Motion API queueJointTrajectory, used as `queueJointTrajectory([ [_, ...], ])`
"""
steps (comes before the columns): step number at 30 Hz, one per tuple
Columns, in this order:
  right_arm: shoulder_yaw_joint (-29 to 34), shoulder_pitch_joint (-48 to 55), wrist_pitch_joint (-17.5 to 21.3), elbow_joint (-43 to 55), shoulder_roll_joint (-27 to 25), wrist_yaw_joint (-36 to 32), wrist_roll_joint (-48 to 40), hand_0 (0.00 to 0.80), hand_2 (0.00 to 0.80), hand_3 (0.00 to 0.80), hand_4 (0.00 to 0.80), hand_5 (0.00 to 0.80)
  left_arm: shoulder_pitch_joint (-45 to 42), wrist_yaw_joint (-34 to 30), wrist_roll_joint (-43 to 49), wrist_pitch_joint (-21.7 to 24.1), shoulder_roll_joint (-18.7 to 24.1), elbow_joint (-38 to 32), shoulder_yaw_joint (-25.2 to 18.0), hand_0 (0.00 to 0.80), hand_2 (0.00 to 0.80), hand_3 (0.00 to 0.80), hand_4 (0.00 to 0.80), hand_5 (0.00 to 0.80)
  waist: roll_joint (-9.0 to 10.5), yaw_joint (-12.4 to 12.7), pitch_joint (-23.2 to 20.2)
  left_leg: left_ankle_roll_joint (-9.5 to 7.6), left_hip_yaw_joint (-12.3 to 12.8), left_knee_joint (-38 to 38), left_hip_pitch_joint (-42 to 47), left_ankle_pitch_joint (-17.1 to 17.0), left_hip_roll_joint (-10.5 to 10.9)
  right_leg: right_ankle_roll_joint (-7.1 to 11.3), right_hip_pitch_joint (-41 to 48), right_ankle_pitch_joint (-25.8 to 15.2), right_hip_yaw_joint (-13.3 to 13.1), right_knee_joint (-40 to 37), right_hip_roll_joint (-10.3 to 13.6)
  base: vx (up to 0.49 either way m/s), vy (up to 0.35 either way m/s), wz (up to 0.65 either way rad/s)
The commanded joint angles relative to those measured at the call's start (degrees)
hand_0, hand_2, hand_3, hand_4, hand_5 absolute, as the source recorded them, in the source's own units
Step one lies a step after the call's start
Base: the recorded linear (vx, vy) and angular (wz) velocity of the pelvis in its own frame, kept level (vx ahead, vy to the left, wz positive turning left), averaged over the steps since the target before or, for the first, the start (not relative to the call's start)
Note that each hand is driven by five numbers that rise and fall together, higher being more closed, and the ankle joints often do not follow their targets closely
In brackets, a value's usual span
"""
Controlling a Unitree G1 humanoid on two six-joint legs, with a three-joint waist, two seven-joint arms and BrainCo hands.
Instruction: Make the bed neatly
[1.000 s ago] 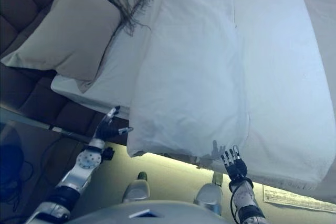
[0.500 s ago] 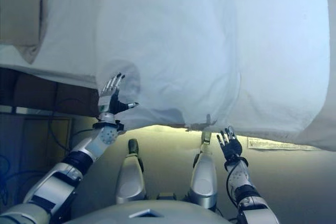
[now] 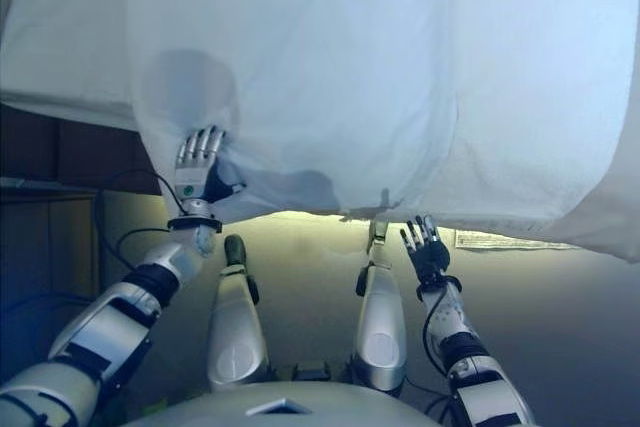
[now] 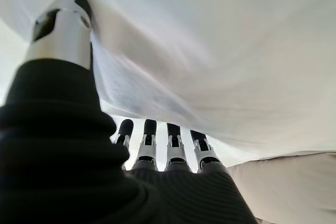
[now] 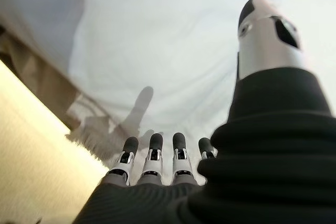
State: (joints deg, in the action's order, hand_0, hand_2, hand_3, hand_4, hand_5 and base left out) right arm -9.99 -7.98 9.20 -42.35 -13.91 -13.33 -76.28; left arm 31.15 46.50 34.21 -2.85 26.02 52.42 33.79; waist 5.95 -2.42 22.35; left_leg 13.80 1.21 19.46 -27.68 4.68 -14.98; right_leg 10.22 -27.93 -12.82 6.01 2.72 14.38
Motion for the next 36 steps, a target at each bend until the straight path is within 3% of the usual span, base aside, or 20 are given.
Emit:
queueJointTrajectory([
  [1,-0.2,0.2,4.2,6.4,-2.3,-0.1,-3.3,0.000,0.000,0.000,0.000,0.000,2.5,2.2,0.6,-1.7,3.3,2.7,-1.3,0.000,0.000,0.000,0.000,0.000,0.27,0.2,0.7,-4.58,-1.1,-1.9,-6.5,-8.2,1.8,1.87,1.5,7.0,1.9,6.2,0.7,-0.049,0.004,-0.04],
  [13,-2.3,-1.6,6.5,8.9,-2.5,-1.1,-4.8,0.000,0.000,0.000,0.000,0.000,8.4,5.4,-1.0,-2.7,7.3,7.2,-2.3,0.000,0.000,0.000,0.000,0.000,2.14,-0.6,1.5,-4.63,0.2,-3.6,-8.3,-9.3,1.5,1.95,-0.4,5.0,2.2,3.7,0.8,-0.027,0.021,-0.01],
  [21,-2.9,-3.2,7.2,8.7,-3.5,-2.0,-6.5,0.000,0.000,0.000,0.000,0.000,11.9,3.8,-1.9,-2.9,8.7,9.2,-2.2,0.000,0.000,0.000,0.000,0.000,2.42,-0.8,2.2,-4.90,0.7,-3.5,-9.8,-9.5,2.2,1.80,-1.9,4.3,2.4,3.4,1.3,-0.024,0.047,-0.02],
  [24,-3.6,-4.1,7.3,9.0,-3.7,-1.8,-7.0,0.000,0.000,0.000,0.000,0.000,13.1,2.9,-3.2,-3.3,9.0,10.4,-1.7,0.800,0.800,0.800,0.800,0.800,2.78,-0.9,2.4,-4.98,1.1,-3.6,-10.2,-9.7,2.1,1.76,-2.2,4.1,2.5,3.0,1.2,-0.015,0.023,-0.03],
  [36,-4.2,-4.2,7.5,8.3,-4.2,-3.4,-8.4,0.000,0.000,0.000,0.000,0.000,13.9,3.3,-4.1,-1.7,9.6,11.0,-2.2,0.800,0.800,0.800,0.800,0.800,3.20,-0.5,2.6,-5.22,1.6,-4.1,-9.6,-9.6,2.2,1.60,-1.3,4.1,3.7,2.3,1.3,0.000,0.000,0.00],
])
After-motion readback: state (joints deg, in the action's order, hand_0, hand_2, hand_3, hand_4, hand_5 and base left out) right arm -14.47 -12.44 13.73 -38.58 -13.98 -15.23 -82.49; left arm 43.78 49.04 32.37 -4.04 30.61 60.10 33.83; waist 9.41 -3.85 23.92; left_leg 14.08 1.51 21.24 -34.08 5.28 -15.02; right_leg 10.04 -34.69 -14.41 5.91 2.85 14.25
